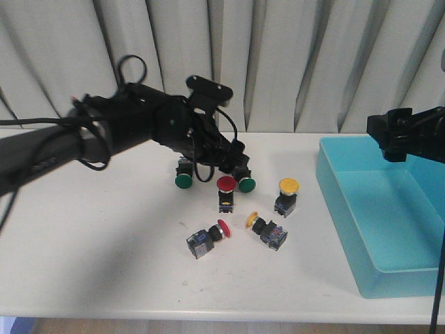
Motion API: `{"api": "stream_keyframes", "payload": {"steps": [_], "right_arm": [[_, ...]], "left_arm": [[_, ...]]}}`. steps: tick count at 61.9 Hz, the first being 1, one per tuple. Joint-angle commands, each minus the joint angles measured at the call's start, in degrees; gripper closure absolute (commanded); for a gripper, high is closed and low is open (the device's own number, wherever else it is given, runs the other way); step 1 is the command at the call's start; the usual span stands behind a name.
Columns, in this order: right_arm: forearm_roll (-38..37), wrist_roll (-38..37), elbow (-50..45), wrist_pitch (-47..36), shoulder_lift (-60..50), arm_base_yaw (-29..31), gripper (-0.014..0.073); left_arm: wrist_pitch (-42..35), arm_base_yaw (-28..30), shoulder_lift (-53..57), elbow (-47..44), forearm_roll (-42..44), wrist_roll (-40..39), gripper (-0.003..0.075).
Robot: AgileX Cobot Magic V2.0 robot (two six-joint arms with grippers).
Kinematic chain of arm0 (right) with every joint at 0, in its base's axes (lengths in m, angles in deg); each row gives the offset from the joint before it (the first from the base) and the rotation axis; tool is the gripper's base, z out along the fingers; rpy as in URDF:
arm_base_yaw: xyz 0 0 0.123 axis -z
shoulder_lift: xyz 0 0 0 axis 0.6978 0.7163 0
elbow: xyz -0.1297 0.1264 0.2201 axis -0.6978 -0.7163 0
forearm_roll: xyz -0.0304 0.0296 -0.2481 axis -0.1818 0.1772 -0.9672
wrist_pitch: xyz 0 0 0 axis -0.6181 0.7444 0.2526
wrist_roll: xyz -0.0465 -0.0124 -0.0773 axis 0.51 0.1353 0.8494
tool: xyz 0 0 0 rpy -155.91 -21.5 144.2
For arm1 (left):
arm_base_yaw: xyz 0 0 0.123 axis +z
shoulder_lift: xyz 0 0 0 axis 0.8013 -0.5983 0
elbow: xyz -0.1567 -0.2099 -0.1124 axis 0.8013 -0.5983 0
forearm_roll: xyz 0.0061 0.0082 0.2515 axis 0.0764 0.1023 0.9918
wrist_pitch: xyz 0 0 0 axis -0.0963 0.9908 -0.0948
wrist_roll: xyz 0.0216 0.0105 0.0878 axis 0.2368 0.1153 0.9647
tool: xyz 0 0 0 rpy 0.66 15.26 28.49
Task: Pick red and yellow buttons and place in box
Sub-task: 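Reach the left gripper down to the red-capped button in the middle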
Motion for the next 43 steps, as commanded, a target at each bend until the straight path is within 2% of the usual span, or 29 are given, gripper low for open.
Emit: {"api": "stream_keyframes", "payload": {"steps": [1, 28, 43], "right_arm": [[0.7, 0.7, 2.0, -3.7, 0.7, 0.1, -0.0076], [1.0, 0.7, 2.0, -3.7, 5.1, 0.1, -0.0057], [1.0, 0.7, 2.0, -3.7, 5.1, 0.1, -0.0047]], "left_arm": [[-1.8, -0.6, 0.5, 3.9, -1.3, -0.3, 0.0113], [-2.4, -0.7, -6.8, 5.5, -2.7, -0.3, 0.0146], [-5.4, -0.7, -8.7, 5.5, -6.2, -0.3, 0.0179]]}}
